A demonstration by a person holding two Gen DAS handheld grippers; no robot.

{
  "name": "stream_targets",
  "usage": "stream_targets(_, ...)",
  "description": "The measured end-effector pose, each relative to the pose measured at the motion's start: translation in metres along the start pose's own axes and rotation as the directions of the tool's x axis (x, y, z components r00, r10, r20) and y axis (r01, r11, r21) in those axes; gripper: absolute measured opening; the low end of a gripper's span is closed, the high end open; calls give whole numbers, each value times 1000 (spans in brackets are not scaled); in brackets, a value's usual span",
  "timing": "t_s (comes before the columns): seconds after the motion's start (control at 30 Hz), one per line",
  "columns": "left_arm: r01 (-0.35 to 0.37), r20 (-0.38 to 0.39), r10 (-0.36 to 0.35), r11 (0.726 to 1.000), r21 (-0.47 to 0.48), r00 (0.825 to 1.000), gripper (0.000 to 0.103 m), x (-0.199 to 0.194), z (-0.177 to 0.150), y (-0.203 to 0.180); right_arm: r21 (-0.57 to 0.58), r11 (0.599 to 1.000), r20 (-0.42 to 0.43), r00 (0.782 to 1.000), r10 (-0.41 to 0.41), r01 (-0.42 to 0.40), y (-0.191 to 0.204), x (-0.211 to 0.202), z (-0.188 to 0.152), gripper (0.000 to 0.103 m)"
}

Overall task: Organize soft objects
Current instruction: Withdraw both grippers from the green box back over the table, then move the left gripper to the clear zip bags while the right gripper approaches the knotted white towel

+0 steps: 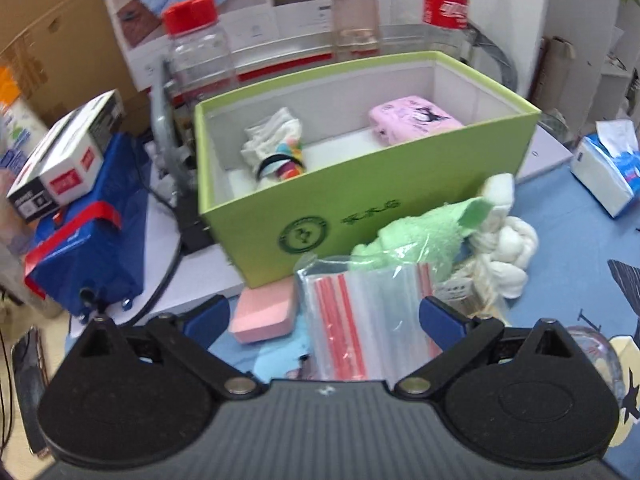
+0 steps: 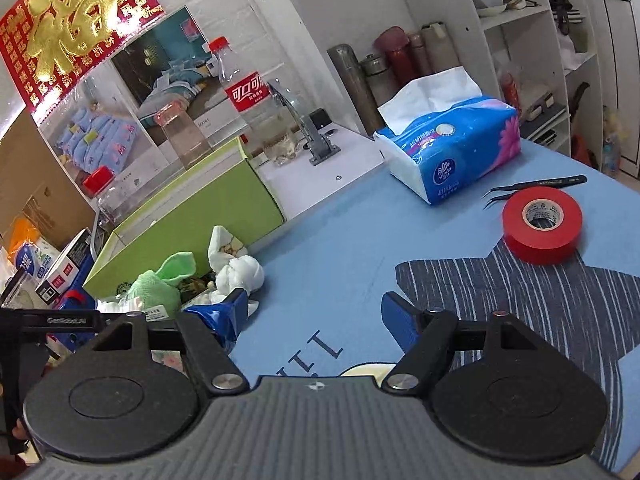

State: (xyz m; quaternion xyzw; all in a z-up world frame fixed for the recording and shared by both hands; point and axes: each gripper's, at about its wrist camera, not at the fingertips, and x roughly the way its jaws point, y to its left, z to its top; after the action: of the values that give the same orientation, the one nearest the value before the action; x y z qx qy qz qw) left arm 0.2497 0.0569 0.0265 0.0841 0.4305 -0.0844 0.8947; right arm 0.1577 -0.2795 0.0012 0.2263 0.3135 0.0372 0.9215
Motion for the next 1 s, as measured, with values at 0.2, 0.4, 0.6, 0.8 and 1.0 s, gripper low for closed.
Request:
stream_targets(0.2, -206, -40, 203, 974, -94, 978, 99, 0, -30, 58, -34, 999, -25, 1000, -4, 3, 5, 17, 10, 60)
stream_targets(0.4, -85, 14, 90, 970, -229, 996, 99, -28, -35, 88, -54, 998, -30, 999, 23, -25, 20, 30, 16, 60)
stream_targets(0.6, 108, -23, -113, 983, -148, 993, 99, -8, -2, 34, -66, 997, -51, 998, 38, -42, 25, 27, 9, 60)
stream_targets(0.8, -17, -101, 8, 995, -95, 995, 99, 23, -3, 21, -59, 998, -38, 999, 7, -9, 12, 22, 13, 60)
stream_targets(1.0, -116, -133, 89, 971, -210, 987, 100, 15, -33, 83, -99, 995, -61, 998, 14, -20, 19, 40, 25, 60)
